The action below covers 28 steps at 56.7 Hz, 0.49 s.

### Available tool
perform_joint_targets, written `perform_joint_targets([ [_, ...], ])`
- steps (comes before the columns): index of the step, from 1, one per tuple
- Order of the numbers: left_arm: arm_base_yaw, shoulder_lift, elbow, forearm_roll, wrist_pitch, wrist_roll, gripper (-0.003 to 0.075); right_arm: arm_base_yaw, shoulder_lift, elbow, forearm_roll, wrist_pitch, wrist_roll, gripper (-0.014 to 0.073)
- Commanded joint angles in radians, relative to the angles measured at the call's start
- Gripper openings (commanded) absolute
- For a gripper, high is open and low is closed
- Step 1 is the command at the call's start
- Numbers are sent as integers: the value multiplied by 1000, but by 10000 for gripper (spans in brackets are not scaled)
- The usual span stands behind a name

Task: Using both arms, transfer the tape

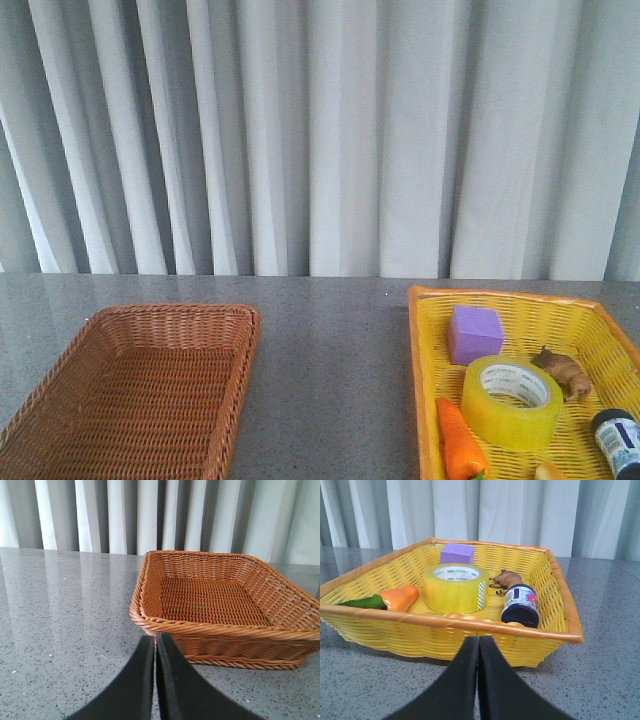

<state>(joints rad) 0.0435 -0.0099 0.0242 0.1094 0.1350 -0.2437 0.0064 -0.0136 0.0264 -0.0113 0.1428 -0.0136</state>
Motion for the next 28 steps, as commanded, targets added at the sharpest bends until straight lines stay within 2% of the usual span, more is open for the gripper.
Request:
perform_joint_targets([
  [1,-6,-17,-7,-9,-70,-7,-6,-1,-7,5,-4,-72,0,-7],
  [21,-6,-17,-7,-8,-72,-7,-6,-1,-7,4,-4,-79,0,-7],
  [25,-6,-17,-7,-9,-97,-7,-6,-1,-7,4,0,-117,6,-7],
  [28,-6,-17,-7,-9,-127,-7,-6,1,-7,2,48,-181,52,-7],
])
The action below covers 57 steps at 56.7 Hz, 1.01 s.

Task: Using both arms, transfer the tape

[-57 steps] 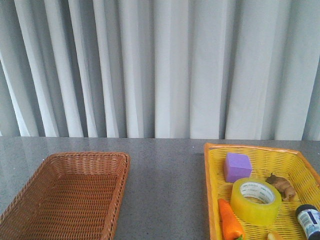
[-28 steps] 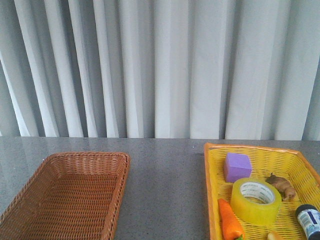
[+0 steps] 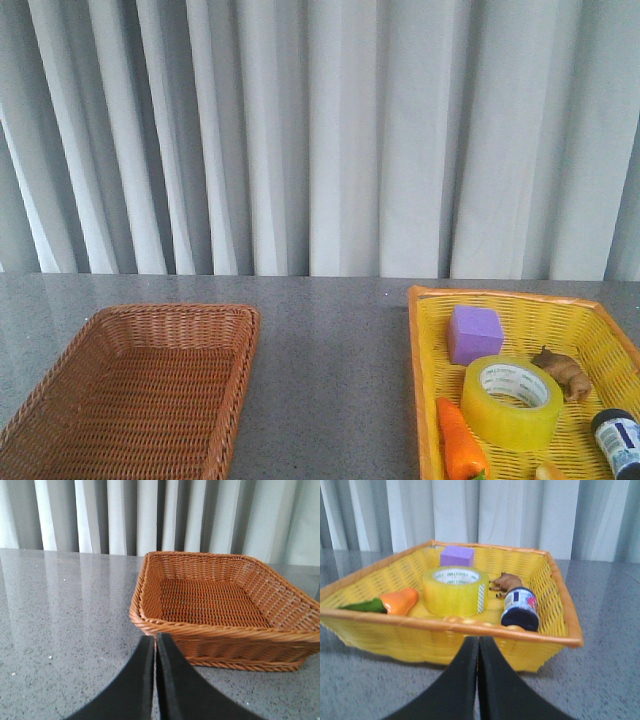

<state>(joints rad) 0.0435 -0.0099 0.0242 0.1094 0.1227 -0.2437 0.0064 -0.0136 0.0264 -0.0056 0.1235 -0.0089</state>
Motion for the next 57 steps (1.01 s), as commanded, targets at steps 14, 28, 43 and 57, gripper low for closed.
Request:
perform_joint_targets([
  [14,-6,-13,-122,54,-238,4,-6,1,-3,-71,50,-317,68,-7],
  [28,-6,191,-358,117,-239,12,-6,1,168,-270,6,-313,148,-7],
  [43,-38,582,-722,111,-129,-85,-6,2,607,-698,-84,13,150,-7],
  [57,-56,875,-1006,112,45,-83,-6,2,1044,-971,-65,152,103,-7],
])
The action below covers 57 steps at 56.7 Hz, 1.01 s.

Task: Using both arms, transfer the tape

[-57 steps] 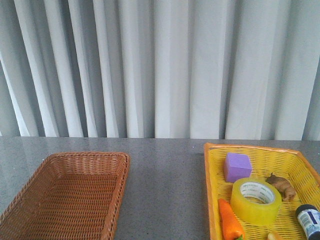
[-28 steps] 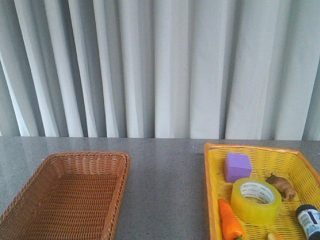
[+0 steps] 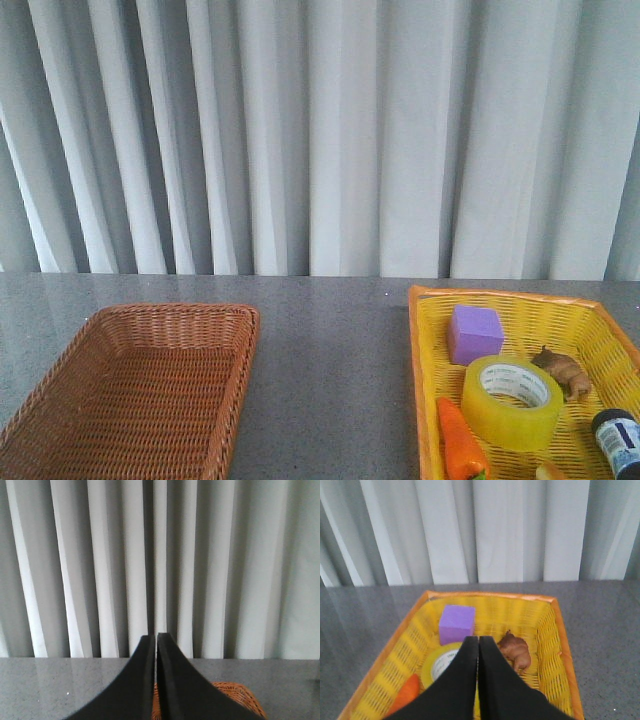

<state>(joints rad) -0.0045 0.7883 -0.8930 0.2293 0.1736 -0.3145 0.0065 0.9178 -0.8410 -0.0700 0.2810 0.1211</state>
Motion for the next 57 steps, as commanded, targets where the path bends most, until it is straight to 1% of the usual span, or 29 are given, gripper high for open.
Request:
perform_joint_targets([
  [1,-8,90,-101,-8,0,-12,-6,2,135,-120,-1,6,-27,-7],
  [6,-8,138,-127,-7,-7,-12,-6,0,206,-166,-6,26,-27,-7],
  [11,-8,163,-124,-7,-45,-12,-6,0,240,-167,-5,11,-27,-7],
  [16,-8,171,-124,-8,-35,-12,-6,0,261,-163,16,-5,-26,-7],
  [22,-8,172,-124,-7,-20,-12,-6,0,271,-163,48,-11,-26,-7],
  [46,-8,172,-124,-8,-22,-13,-6,0,272,-163,44,3,-28,-7],
  [49,-8,172,-124,-9,-18,-13,-6,0,272,-163,43,8,-40,-5],
  [57,-8,172,-124,-8,-27,-13,-6,1,277,-163,45,12,-121,17],
])
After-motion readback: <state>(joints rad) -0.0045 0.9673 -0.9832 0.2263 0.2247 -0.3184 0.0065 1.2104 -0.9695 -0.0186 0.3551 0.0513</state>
